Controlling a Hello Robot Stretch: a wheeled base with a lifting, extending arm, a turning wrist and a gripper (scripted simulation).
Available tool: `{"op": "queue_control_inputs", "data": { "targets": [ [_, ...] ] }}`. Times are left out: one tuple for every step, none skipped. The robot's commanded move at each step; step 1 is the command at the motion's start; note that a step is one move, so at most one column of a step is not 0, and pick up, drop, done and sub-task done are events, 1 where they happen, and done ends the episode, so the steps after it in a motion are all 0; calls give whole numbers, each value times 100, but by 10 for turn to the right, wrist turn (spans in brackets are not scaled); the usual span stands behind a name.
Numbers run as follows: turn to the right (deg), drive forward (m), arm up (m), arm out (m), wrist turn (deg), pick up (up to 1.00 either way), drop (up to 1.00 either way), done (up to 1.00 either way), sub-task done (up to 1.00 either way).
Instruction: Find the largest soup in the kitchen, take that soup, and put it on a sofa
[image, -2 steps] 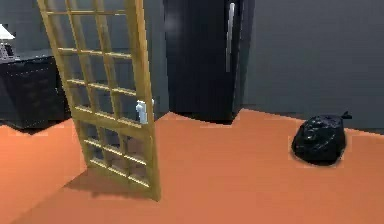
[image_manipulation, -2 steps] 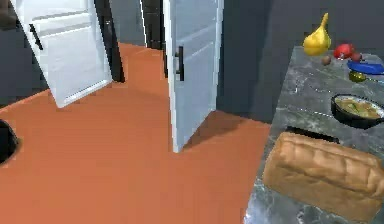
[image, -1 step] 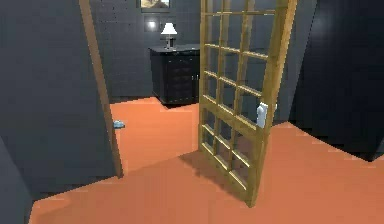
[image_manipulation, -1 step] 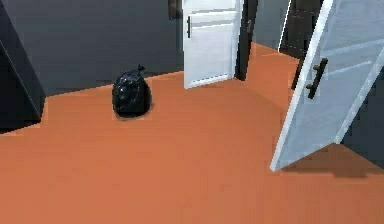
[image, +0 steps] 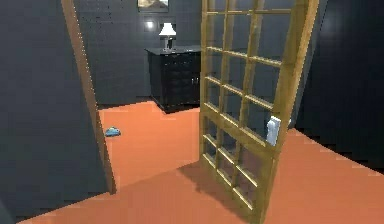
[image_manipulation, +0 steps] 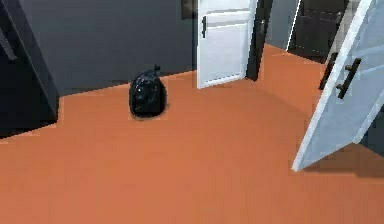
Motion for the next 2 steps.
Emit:
{"op": "queue_control_inputs", "data": {
  "targets": [
    [450,0,0,0,0,0,0,0,0],
    [210,0,0,0,0,0,0,0,0]
  ]
}}
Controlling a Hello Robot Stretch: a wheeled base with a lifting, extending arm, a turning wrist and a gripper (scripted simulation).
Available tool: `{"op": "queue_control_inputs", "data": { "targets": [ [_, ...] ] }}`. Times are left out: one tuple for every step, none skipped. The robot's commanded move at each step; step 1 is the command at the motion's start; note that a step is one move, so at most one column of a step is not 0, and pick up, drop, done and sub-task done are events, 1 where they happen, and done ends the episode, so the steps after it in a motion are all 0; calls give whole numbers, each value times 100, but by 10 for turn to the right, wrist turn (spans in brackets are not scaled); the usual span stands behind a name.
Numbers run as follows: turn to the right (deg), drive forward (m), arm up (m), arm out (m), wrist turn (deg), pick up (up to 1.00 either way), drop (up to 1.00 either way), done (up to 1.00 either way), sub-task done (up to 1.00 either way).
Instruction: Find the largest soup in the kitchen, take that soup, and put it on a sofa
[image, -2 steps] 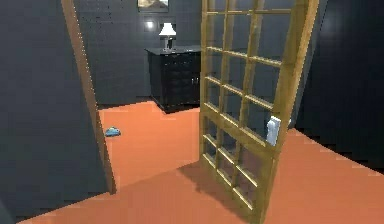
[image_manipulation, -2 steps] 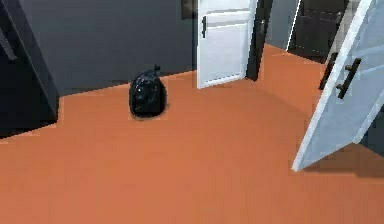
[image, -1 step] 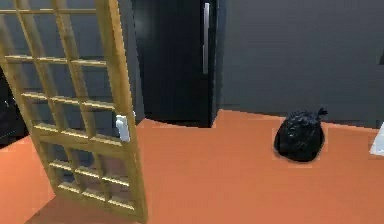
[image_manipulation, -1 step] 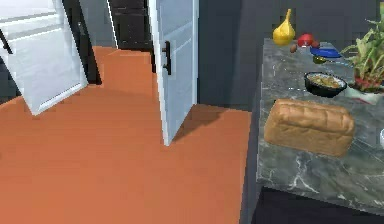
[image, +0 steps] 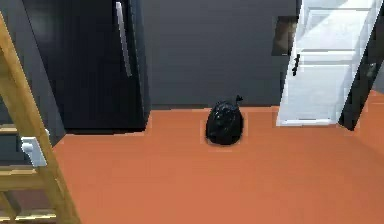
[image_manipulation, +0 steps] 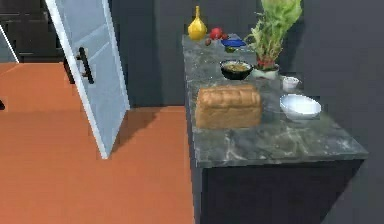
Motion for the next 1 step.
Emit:
{"op": "queue_control_inputs", "data": {
  "targets": [
    [0,35,0,0,0,0,0,0,0]
  ]
}}
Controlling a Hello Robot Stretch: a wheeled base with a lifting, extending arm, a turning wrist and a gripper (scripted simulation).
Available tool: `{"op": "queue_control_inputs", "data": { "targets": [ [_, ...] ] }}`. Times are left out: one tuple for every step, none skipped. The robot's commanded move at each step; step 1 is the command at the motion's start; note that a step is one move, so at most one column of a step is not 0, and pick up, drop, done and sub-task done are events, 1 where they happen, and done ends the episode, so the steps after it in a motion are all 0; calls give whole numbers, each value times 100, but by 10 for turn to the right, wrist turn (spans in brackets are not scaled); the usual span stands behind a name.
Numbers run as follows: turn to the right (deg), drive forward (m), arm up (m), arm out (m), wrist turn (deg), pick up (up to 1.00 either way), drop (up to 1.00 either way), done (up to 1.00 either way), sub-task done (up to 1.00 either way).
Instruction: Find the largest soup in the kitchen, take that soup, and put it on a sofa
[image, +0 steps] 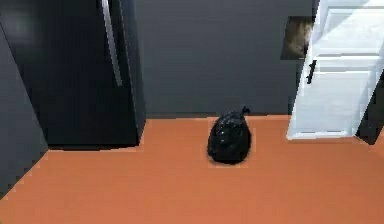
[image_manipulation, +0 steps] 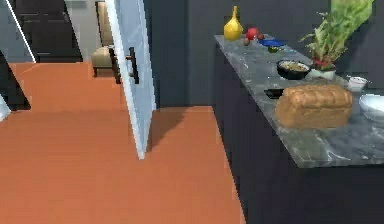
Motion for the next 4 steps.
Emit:
{"op": "queue_control_inputs", "data": {
  "targets": [
    [450,0,0,0,0,0,0,0,0],
    [270,0,0,0,0,0,0,0,0],
    [0,60,0,0,0,0,0,0,0],
    [-150,0,0,0,0,0,0,0,0]
  ]
}}
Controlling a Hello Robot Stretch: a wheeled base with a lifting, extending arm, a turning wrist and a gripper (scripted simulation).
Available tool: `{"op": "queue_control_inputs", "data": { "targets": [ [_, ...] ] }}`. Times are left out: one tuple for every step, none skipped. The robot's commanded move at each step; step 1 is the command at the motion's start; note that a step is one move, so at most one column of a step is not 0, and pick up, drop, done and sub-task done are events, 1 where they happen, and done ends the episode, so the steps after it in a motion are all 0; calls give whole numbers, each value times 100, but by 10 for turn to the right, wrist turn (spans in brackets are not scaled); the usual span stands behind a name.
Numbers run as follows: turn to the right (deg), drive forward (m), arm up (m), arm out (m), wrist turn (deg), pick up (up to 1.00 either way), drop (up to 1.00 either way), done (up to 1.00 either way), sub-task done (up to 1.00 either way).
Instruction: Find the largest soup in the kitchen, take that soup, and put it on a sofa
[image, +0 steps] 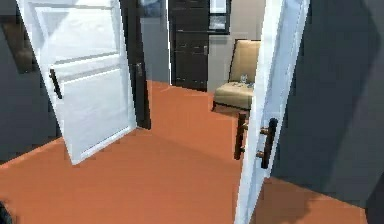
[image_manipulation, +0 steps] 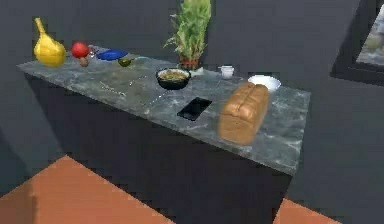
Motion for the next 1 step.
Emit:
{"op": "queue_control_inputs", "data": {
  "targets": [
    [450,0,0,0,0,0,0,0,0]
  ]
}}
